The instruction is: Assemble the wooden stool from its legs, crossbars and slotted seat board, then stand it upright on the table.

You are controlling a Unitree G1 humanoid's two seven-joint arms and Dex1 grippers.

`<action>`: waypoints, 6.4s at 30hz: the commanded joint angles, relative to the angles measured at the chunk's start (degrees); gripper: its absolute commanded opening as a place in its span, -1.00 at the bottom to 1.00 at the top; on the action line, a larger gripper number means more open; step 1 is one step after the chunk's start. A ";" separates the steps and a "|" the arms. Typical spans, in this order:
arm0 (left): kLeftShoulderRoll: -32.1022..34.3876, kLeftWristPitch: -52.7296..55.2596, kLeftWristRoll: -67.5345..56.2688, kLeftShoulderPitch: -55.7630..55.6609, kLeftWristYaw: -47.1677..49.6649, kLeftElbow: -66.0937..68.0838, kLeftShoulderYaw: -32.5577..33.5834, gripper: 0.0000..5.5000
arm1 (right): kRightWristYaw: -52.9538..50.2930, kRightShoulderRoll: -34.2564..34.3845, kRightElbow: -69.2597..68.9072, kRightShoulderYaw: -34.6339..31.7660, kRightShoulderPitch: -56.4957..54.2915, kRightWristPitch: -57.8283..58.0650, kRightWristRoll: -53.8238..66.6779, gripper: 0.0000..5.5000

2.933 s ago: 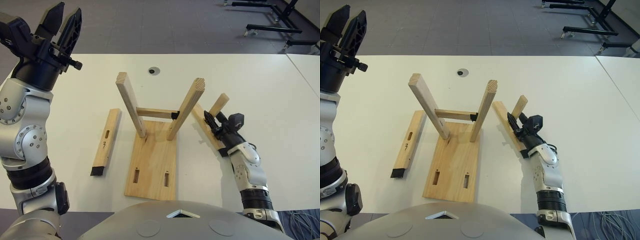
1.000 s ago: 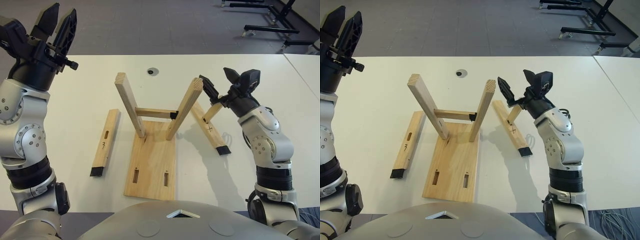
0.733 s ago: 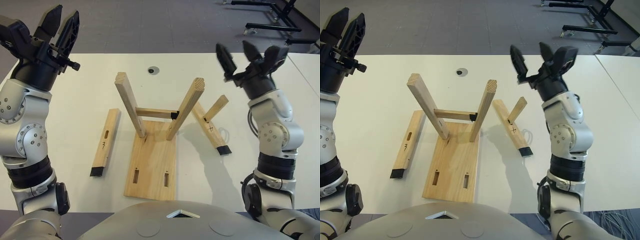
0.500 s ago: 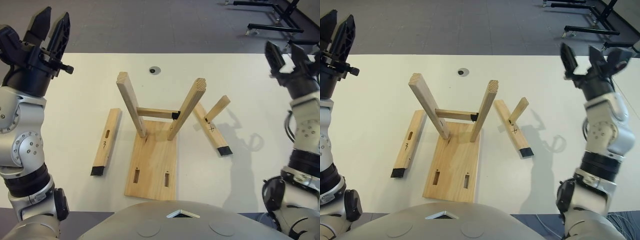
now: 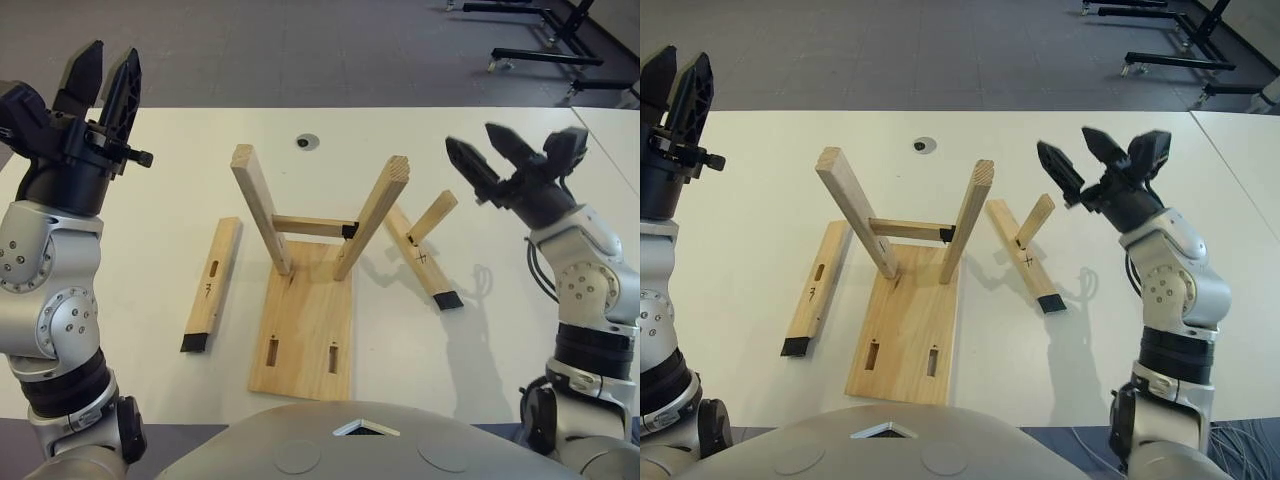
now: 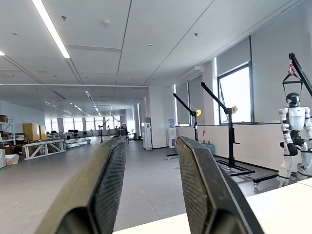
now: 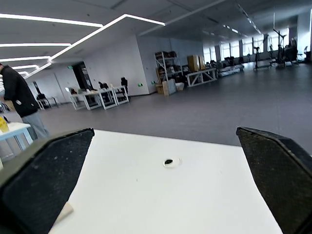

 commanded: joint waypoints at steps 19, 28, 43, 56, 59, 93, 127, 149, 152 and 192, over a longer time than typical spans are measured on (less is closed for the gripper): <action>0.90 0.87 -0.22 -3.35 -2.94 2.95 -3.36 -0.34 | -9.66 6.71 -2.90 8.79 -0.83 2.55 -6.93 0.96; 0.60 1.46 -0.27 -0.06 -0.72 -0.85 -1.16 -0.34 | -11.40 -1.37 -0.13 -11.94 3.00 10.99 11.10 0.96; 0.20 1.80 -2.42 3.60 0.11 -2.13 0.21 -0.34 | 1.88 -6.16 -8.34 9.13 36.24 -3.20 -20.62 0.96; 1.20 3.16 -2.45 1.10 -1.74 0.81 -2.82 -0.34 | -1.44 -4.06 -2.94 13.73 40.09 -2.06 -26.31 0.40; 1.07 2.92 -2.10 1.09 -1.25 0.95 -2.54 -0.34 | 0.39 -5.02 -2.08 13.13 42.03 -4.40 -26.56 0.17; -1.71 -0.54 -6.82 -16.30 -12.84 24.38 -2.75 -0.34 | -3.69 17.93 29.30 7.28 -26.50 -20.33 -11.91 -0.59; -2.77 1.92 -10.44 4.89 0.43 1.35 3.19 -0.34 | 20.46 -27.16 -21.02 14.17 23.57 20.03 -3.61 -0.50; -1.53 1.67 -9.84 6.03 -0.06 1.75 1.62 -0.34 | 17.64 -17.83 -22.65 7.31 52.18 3.86 -8.10 0.13; -1.01 1.83 -9.77 5.50 -0.39 2.44 1.41 -0.34 | 15.55 -22.09 -28.49 -0.61 48.17 13.08 1.62 0.13; -4.45 -5.87 -0.88 -5.12 -2.83 15.08 -2.97 -0.34 | -30.74 15.48 -2.19 9.00 7.93 -20.33 -25.01 0.13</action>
